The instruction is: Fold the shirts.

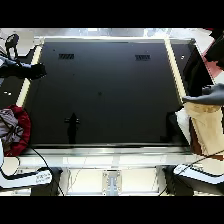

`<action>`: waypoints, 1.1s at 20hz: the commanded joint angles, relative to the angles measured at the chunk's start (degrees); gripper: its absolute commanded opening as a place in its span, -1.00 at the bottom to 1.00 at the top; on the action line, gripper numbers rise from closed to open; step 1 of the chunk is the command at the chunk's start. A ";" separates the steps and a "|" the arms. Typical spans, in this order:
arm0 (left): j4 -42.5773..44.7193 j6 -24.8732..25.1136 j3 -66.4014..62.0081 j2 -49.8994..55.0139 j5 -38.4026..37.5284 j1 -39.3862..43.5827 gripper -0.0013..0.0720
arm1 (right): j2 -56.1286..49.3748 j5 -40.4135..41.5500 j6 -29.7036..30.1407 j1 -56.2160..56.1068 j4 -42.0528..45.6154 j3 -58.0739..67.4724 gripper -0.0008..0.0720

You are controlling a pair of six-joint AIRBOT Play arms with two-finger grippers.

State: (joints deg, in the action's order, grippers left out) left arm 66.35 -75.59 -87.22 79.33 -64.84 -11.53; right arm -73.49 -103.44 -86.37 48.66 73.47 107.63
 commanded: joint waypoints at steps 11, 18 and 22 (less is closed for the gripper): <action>-2.56 -0.02 0.00 0.02 -3.30 1.20 -0.95 | 12.68 2.29 3.43 10.58 12.09 -39.52 0.21; -2.58 -0.04 0.00 0.04 -3.41 1.18 -0.95 | 12.66 14.88 -1.73 10.56 -9.40 -6.97 0.21; -2.58 -0.59 0.00 0.09 -3.39 1.20 -0.95 | 12.55 22.14 3.04 5.64 -38.27 -1.11 0.20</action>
State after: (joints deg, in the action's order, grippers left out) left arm 63.77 -75.68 -87.22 79.40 -68.18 -10.39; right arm -60.88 -87.29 -86.72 57.63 56.05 101.23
